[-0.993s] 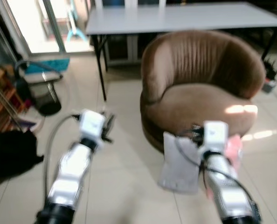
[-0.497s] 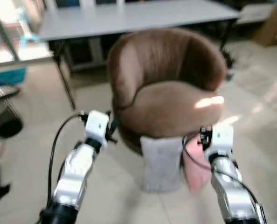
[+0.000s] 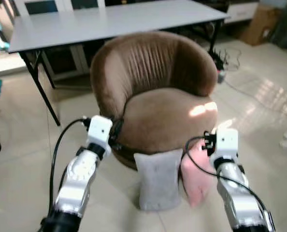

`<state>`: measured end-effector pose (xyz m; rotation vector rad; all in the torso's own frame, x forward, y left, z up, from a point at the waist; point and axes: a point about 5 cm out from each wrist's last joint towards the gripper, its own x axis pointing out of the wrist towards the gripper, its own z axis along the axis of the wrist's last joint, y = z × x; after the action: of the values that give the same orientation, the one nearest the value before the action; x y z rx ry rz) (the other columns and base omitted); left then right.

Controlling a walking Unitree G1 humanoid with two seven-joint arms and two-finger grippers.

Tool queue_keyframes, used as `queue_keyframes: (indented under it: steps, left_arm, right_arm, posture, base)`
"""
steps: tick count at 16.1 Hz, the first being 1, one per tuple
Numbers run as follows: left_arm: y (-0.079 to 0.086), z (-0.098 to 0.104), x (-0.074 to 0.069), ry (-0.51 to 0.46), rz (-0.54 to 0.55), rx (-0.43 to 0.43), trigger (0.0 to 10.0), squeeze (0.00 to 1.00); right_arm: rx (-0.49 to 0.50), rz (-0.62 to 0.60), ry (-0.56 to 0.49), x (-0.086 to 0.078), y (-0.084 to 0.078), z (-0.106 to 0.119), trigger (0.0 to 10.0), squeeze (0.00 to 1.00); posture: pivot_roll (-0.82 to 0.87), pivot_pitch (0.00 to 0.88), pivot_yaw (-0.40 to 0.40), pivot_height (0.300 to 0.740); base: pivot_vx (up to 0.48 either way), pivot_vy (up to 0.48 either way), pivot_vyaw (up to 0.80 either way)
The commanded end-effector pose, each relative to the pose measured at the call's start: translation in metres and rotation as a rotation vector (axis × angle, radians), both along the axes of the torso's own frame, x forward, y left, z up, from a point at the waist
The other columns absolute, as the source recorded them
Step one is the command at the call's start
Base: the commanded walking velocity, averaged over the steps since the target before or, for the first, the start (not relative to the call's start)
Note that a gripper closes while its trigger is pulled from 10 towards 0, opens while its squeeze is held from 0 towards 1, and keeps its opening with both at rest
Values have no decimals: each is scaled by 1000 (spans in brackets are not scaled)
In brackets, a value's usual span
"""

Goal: Move the pillow to the sofa from floor

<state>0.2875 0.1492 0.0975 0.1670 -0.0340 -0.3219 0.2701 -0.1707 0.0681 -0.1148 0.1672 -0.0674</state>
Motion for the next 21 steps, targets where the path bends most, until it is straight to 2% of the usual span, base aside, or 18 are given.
queue_keyframes:
  steps: [1, 5, 8, 21]
  left_arm:
    - [9, 3, 2, -7, 21, 16, 10000, 0]
    - [8, 3, 2, -7, 23, 16, 10000, 0]
    - [7, 1, 1, 5, 13, 20, 10000, 0]
    - [8, 0, 3, 20, 19, 43, 10000, 0]
  right_arm:
    - [7, 26, -22, 4, 9, 5, 10000, 0]
    - [8, 31, -23, 4, 9, 6, 10000, 0]
    - [12, 29, -18, 4, 10, 6, 10000, 0]
    - [34, 15, -6, 2, 10, 4, 10000, 0]
  posture:
    - [-25, 0, 12, 740]
    - [-24, 0, 9, 740]
    - [-24, 0, 11, 740]
    - [-23, 0, 18, 607]
  base:
    - [382, 0, 0]
    - [375, 0, 0]
    - [0, 0, 0]
    - [0, 0, 0]
